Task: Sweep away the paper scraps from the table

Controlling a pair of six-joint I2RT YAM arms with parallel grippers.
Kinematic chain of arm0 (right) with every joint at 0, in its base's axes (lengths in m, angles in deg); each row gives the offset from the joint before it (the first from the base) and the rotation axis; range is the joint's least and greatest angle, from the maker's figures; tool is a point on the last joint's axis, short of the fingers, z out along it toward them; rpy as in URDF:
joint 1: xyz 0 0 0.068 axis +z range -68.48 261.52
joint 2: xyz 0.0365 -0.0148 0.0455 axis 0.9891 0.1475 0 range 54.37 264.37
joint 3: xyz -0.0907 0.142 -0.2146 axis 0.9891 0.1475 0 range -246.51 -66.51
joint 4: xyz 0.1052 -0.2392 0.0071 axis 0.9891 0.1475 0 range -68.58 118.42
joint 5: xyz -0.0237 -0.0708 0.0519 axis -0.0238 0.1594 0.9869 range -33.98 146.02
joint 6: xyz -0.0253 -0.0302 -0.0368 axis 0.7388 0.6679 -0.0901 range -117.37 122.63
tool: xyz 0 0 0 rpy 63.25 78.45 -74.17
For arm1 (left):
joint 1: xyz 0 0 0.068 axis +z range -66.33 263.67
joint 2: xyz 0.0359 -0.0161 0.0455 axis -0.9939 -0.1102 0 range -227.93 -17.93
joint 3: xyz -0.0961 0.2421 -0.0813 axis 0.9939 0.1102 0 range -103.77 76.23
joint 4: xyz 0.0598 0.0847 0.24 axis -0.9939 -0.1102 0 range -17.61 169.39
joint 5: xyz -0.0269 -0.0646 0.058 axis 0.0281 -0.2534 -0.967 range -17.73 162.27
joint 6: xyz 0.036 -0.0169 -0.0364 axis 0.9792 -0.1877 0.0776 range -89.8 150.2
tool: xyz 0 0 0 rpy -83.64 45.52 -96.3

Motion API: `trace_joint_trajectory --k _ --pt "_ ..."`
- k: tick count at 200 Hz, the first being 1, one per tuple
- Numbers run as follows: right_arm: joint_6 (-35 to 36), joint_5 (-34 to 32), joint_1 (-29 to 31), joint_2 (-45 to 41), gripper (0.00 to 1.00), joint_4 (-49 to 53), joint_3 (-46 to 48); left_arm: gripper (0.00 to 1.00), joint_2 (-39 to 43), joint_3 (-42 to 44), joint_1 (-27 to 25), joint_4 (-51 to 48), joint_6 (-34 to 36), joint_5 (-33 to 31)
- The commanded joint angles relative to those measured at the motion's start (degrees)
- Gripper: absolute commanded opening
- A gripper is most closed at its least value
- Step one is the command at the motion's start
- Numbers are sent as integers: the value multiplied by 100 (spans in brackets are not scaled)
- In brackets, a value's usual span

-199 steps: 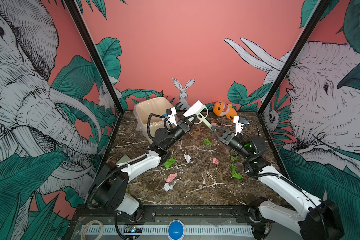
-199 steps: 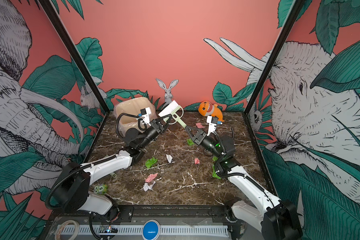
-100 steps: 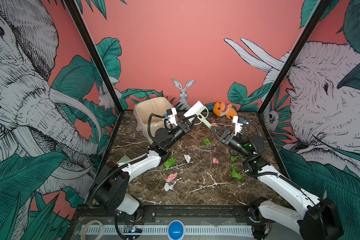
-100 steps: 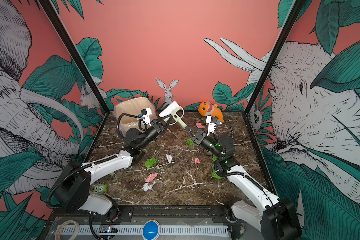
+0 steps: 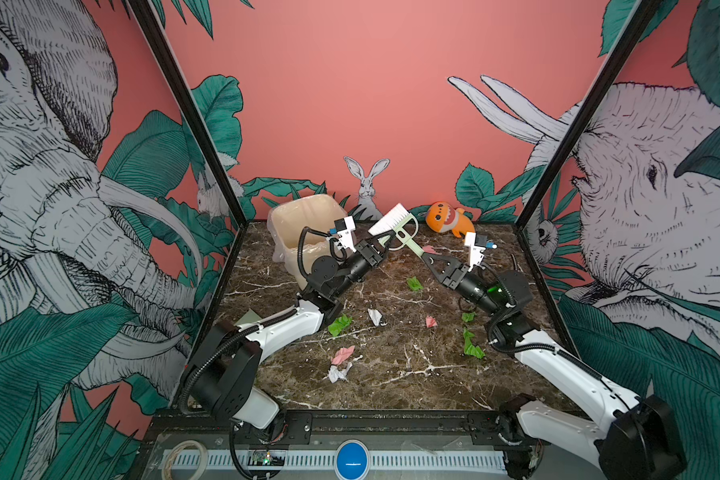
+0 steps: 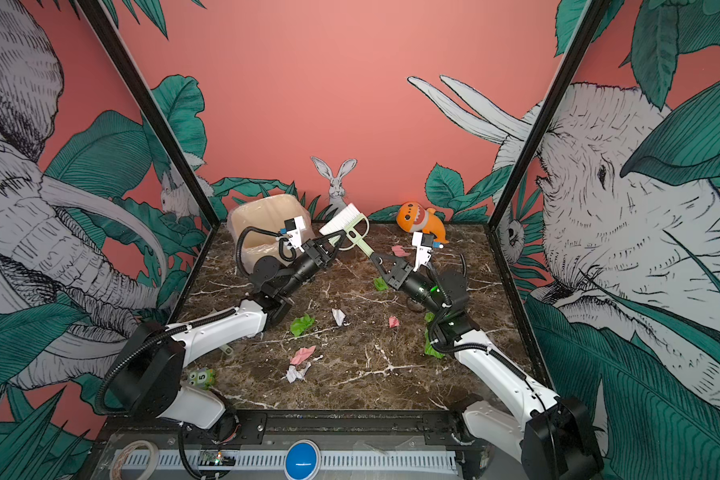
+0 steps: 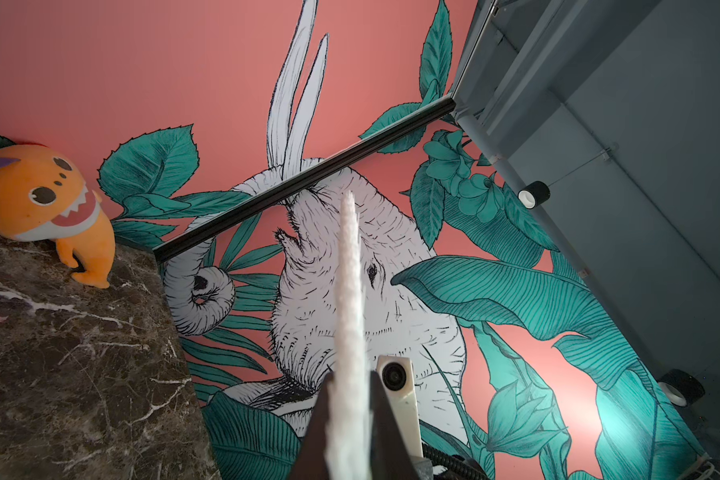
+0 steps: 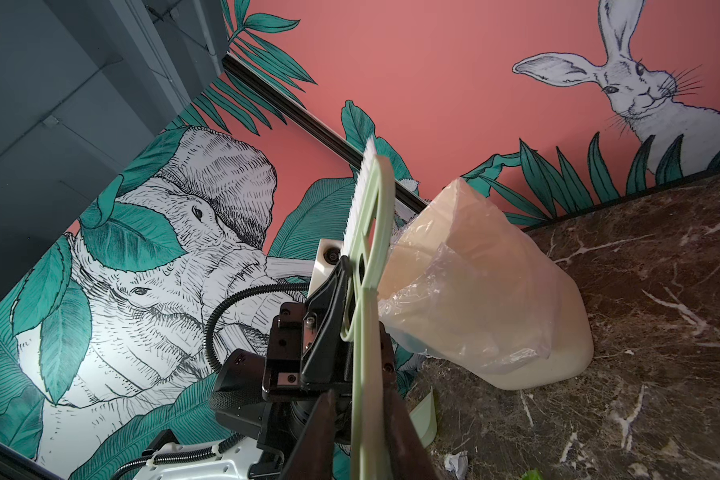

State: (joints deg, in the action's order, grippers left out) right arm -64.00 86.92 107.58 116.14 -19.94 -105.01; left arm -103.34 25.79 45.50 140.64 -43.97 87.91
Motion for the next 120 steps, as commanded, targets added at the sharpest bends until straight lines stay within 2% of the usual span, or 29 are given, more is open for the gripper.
trace_joint_trajectory --k 1,67,81,95,120 --pt "-508 -39 4 -74 19 -433 -61 0 -11 -45 -23 97 0 62" --pt "-590 -105 -22 -98 16 -499 -64 0 6 -11 -22 97 21 110" --pt "-624 -97 -29 -83 12 -531 -50 0 6 -14 -17 97 12 128" --pt "-645 -73 -31 -63 3 -548 -64 0 6 -21 -21 80 15 154" --pt "-664 -24 -31 -44 0 -555 -70 0 -11 -48 -16 63 15 194"
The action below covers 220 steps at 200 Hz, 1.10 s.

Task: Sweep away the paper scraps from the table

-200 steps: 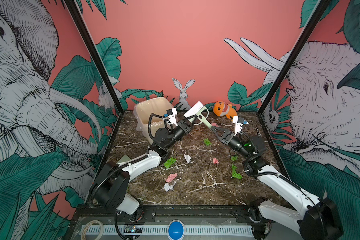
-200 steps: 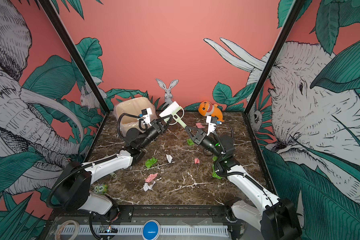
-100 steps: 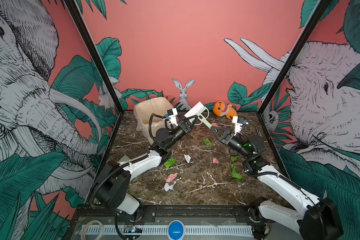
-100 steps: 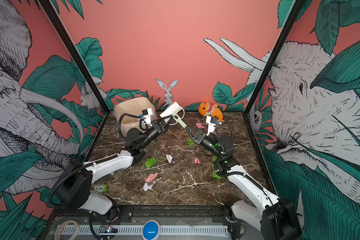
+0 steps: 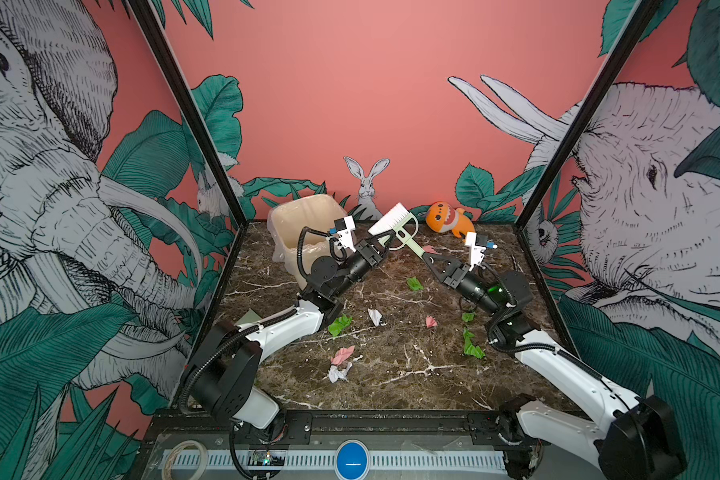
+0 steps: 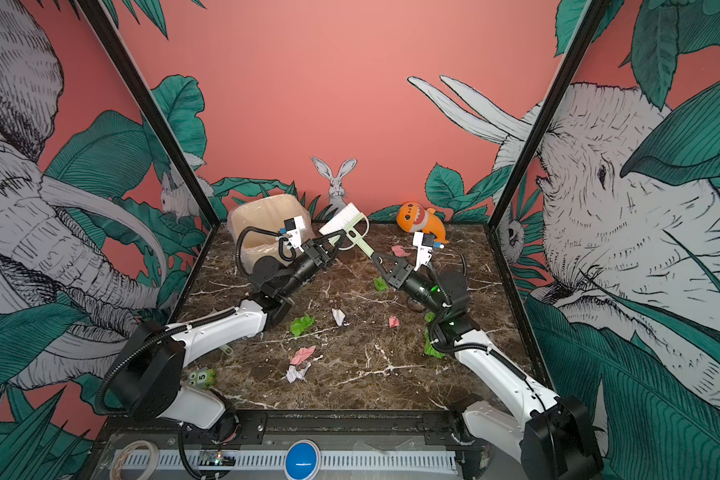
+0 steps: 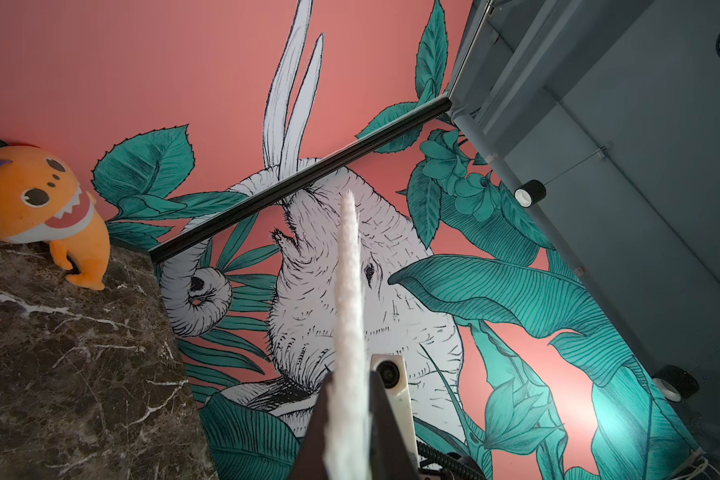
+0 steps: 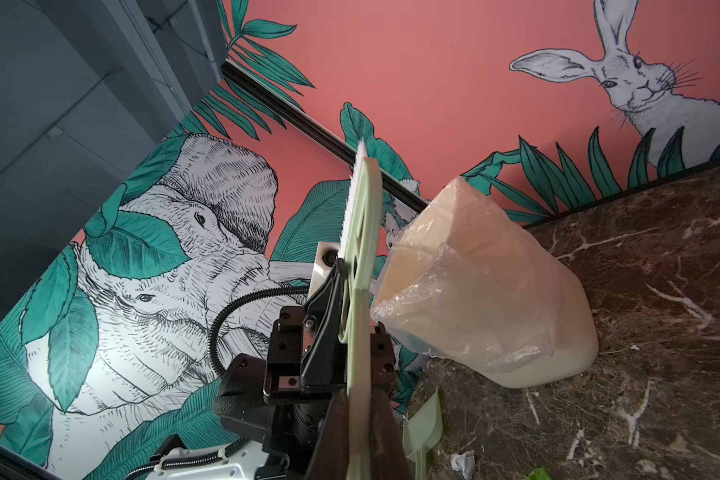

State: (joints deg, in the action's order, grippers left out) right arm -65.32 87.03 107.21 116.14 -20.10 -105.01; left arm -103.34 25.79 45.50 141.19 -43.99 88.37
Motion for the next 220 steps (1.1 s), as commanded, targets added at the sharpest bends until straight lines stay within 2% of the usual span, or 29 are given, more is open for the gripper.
trace_joint_trajectory --k 1,29,60,100,128,148,161,189,220 --pt "-530 -39 6 -48 0 -532 -74 0 -11 -47 -20 8 18 152" --pt "-533 -31 8 -45 0 -470 -62 0 12 -50 -21 -28 61 166" --pt "-489 -120 -30 -139 0 -355 -17 43 139 -41 6 -165 199 130" --pt "-443 -193 -269 -345 0 16 73 70 416 -26 3 -653 441 197" --pt "-481 -146 -548 -520 0 219 176 81 784 65 -4 -1232 773 247" --pt "-260 -53 -789 -766 0 890 130 85 1367 41 -2 -2592 1441 266" --pt "-6 -38 -939 -976 0 1481 72 87 1888 -43 -26 -4135 2078 47" --pt "625 -3 -1237 -1374 0 2782 -60 89 3085 -77 -82 -6901 2972 -1015" --pt "872 166 -1539 -1622 0 3365 48 90 4126 -117 -133 -9359 3050 -2189"
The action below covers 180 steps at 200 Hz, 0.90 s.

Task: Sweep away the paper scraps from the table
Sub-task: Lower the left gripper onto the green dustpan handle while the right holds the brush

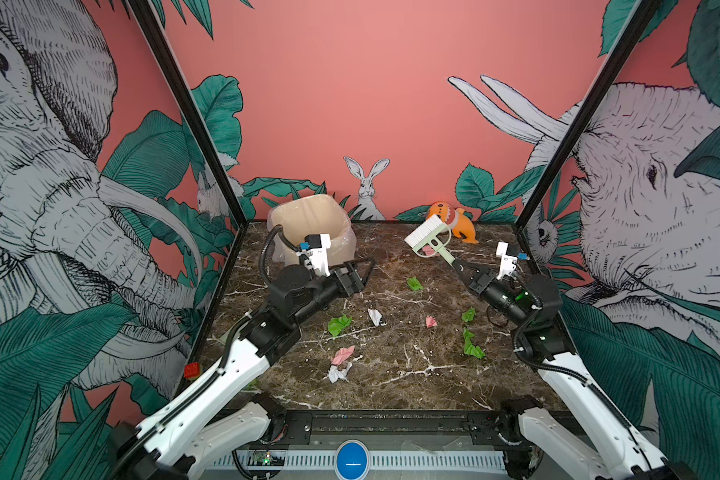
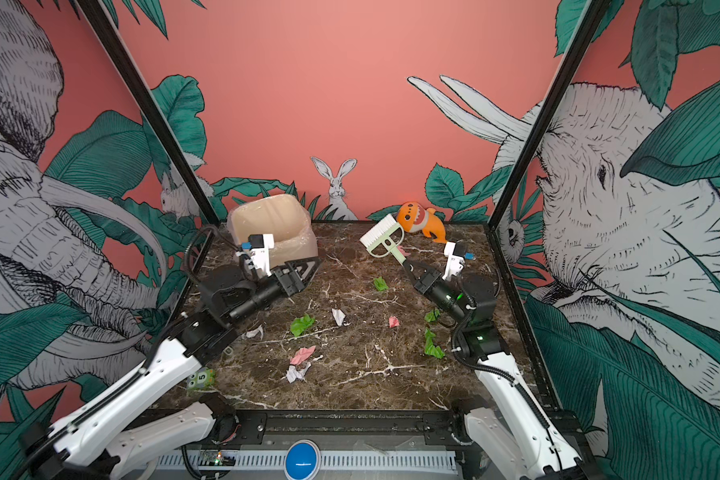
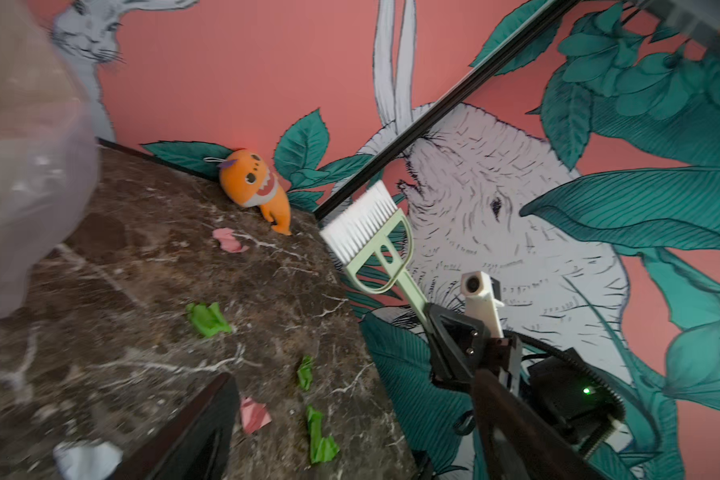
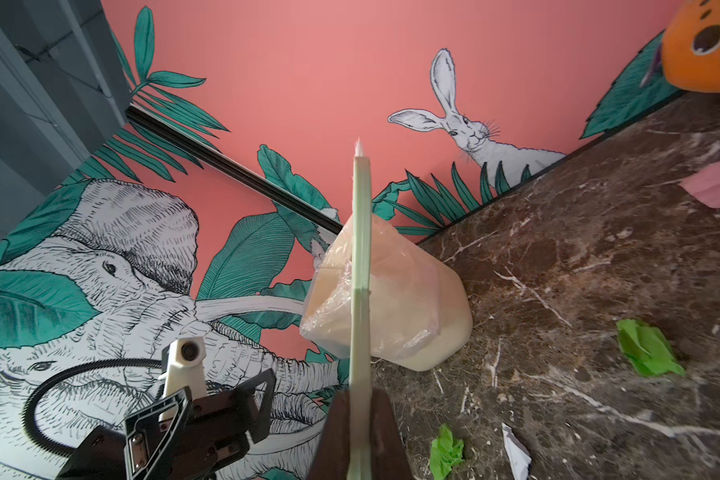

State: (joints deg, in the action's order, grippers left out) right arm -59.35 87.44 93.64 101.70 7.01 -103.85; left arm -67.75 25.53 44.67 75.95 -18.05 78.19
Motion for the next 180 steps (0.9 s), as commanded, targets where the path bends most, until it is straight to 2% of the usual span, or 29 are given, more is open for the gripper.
trace_joint_trajectory --k 1,39,67,98,112,125,161,180 --pt "279 131 -191 -183 0 670 -70 90 595 -92 -52 -2897 456 -1202" --pt "467 357 -512 -238 0 990 50 90 1309 -165 -66 -5178 -294 -2392" --pt "556 628 -775 -224 0 1147 52 91 1296 -411 -61 -6618 -1063 -3090" --pt "793 906 -1064 -233 0 1523 -36 96 1120 -448 -2 -7502 -1754 -3498" --pt "852 1028 -1190 -216 0 1615 -59 98 1025 -314 221 -7596 -1840 -3429" --pt "872 1147 -1299 -175 0 1643 -45 98 939 -186 632 -7495 -1707 -3228" --pt "959 1514 -1656 14 0 1670 -87 97 391 253 2571 -6664 -708 -1787" --pt "1003 1674 -1836 154 0 1675 -125 96 -20 303 3170 -6314 -387 -1396"
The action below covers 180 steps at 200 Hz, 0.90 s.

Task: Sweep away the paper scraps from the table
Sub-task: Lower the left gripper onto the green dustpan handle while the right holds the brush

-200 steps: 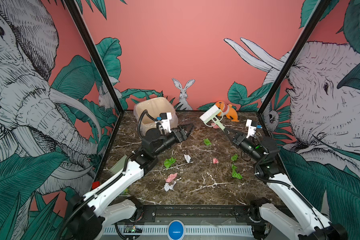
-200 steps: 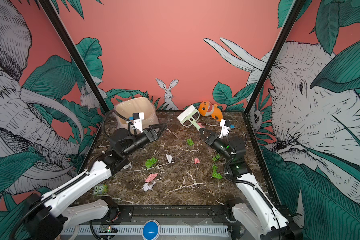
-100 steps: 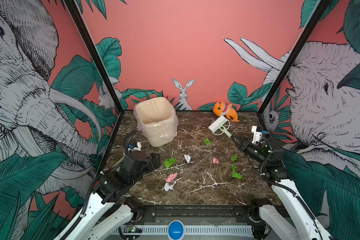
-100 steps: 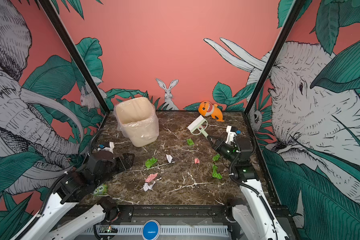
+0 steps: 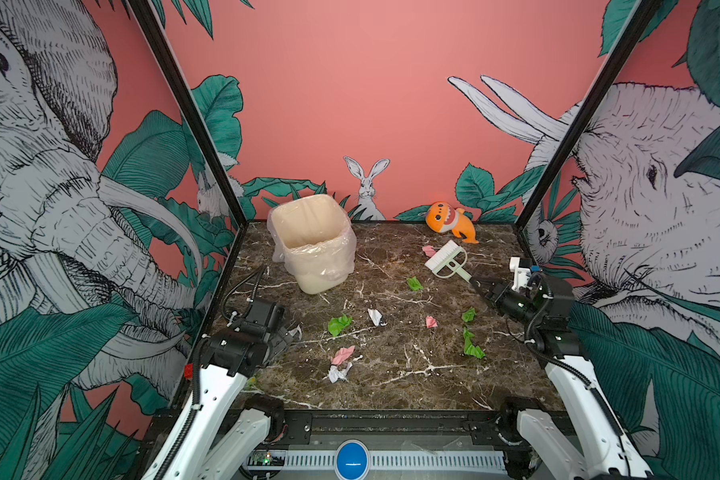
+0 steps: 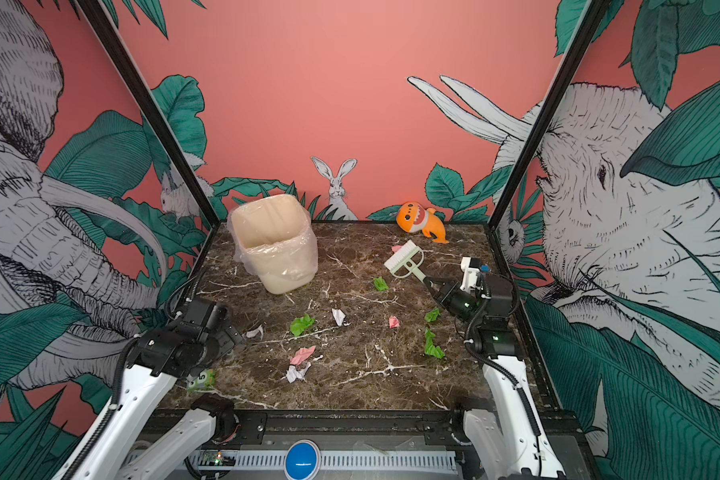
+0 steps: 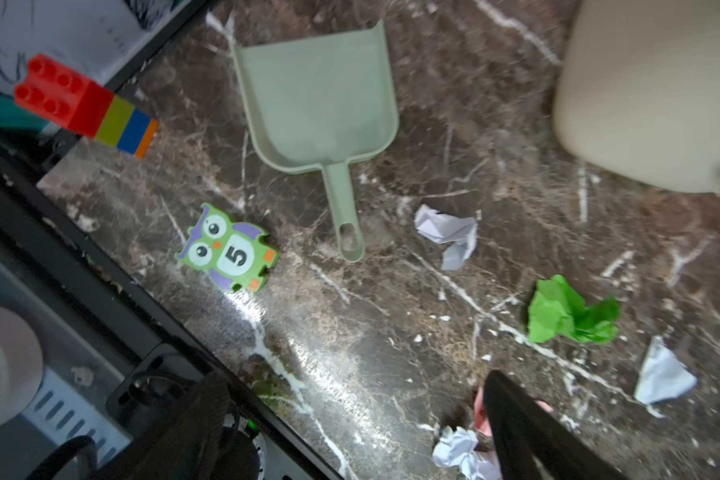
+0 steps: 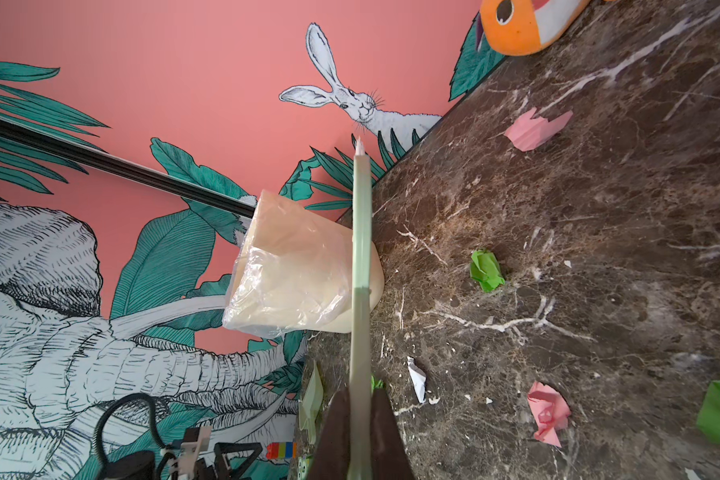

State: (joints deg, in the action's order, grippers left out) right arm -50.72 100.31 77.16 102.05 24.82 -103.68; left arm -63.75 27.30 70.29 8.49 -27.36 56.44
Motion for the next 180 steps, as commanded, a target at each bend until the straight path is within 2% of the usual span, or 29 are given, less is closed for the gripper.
trace_joint_trajectory --k 1,61,105,130,180 --pt "140 396 -192 127 0 -104 -142 96 -446 123 627 447 553 786" --pt "343 867 -724 654 0 -112 -289 92 -1657 122 1482 906 1108 1134" --pt "673 931 -786 969 0 73 -521 88 -1719 567 1714 1364 1066 1177" --pt "736 958 -785 1139 0 58 -599 84 -1890 634 1830 1320 1190 999" --pt "422 1090 -786 1420 0 -498 -536 74 -1966 796 2152 1936 1363 1190"
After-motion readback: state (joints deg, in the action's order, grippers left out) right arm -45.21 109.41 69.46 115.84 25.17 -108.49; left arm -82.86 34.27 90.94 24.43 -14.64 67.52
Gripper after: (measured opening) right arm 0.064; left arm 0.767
